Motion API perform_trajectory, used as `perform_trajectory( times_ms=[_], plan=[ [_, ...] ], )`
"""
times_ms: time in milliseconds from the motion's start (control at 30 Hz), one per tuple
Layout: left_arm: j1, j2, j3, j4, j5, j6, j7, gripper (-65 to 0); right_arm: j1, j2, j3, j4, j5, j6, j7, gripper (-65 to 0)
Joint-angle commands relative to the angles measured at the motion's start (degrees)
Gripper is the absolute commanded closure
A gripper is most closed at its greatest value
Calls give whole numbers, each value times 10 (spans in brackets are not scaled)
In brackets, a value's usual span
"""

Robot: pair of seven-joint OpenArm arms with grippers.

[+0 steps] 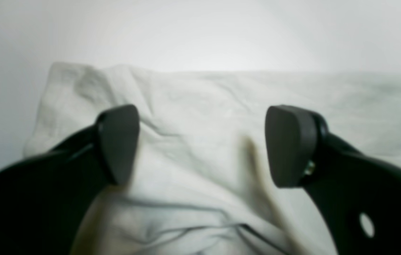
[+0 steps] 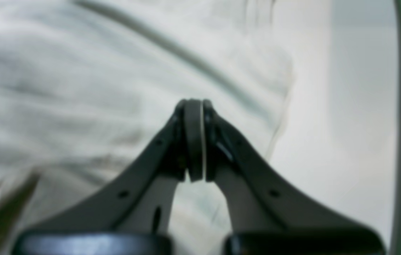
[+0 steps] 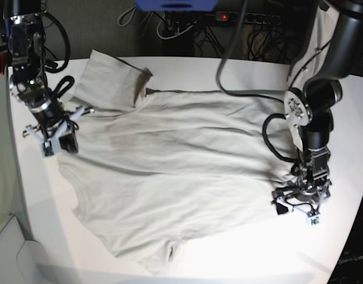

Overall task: Layout the t-shirt on the table in an organized manner, then fold the t-shirt properly
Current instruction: 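Stretch the shirt between both grippers, pulling them apart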

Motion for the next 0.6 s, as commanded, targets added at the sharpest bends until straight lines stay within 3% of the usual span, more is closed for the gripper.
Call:
perform_trajectory(
  times_ms=[0, 133, 300, 433, 567],
  plan=[
    [-22, -5, 0, 10, -4, 3, -13, -540, 28, 7, 2, -11, 0, -5, 14, 0],
    [-26, -5, -1, 35, -5, 3, 20, -540, 134, 7, -16, -128, 0, -5, 15, 0],
    [5, 10, -1, 162, -5, -2, 137, -540, 266, 7, -45, -304, 0, 8, 17, 0],
    [59, 18, -1, 290, -6, -3, 214, -540, 310, 7, -45, -404, 0, 25, 18, 0],
    [111, 25, -1, 363, -45, -3, 223, -540, 313, 7, -45, -460, 0, 25, 55, 0]
  ],
)
